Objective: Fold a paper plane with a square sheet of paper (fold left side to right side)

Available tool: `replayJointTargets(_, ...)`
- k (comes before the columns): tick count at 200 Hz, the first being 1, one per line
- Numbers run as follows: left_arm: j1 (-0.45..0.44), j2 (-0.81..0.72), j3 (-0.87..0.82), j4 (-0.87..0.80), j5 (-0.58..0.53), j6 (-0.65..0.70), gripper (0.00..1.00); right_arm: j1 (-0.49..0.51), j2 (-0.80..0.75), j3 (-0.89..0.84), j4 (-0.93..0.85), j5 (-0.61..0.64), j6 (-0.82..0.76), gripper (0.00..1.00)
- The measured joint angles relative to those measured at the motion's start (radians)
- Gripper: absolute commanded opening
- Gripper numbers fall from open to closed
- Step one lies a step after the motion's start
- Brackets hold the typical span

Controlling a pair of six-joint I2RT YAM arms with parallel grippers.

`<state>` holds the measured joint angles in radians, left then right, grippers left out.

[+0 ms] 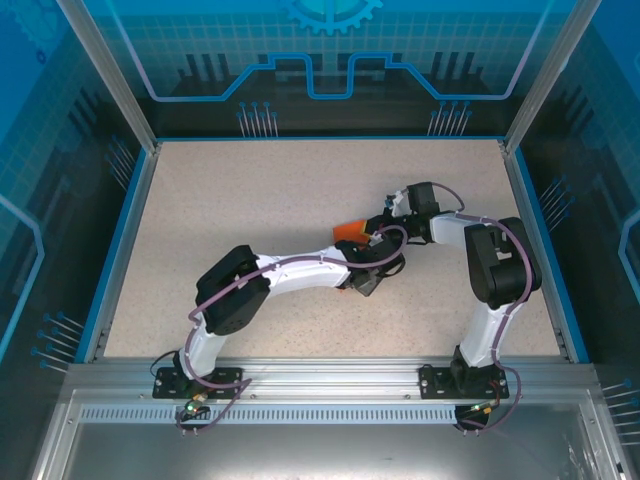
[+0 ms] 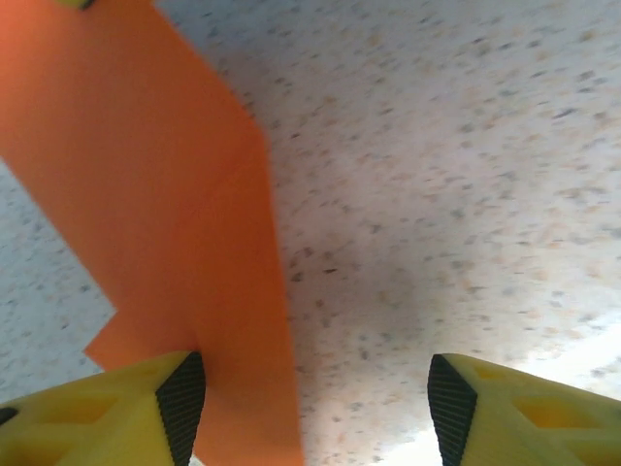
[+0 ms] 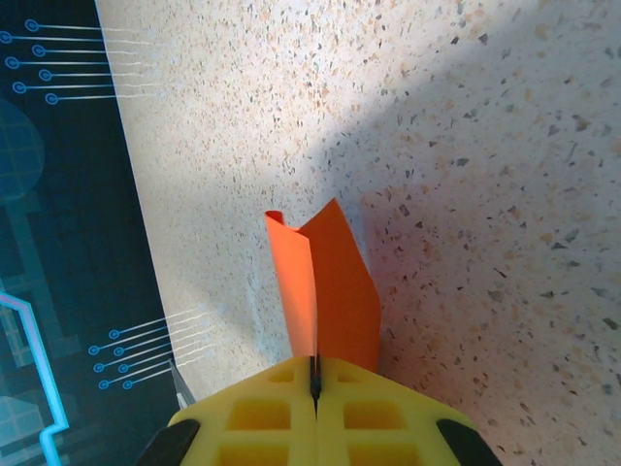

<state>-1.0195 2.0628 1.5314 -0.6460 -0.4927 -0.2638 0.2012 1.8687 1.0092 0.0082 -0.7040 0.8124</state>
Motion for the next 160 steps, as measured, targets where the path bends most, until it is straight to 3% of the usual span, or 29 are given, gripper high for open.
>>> replayJointTargets(54,0.002,0.031,0.018,-0.038,-0.071,-0.024,0.49,0.009,0.005,0.0,0.0,0.008,0.0,0.0)
replayJointTargets(109,0.002,0.053,0.018,-0.042,-0.08,-0.025,0.31,0.011,0.015,0.0,-0.001,0.016,-0.001,0.0)
replayJointTargets(160,0.002,0.053,0.018,-0.036,-0.068,-0.023,0.21,0.011,0.016,0.0,-0.014,0.017,-0.009,0.02)
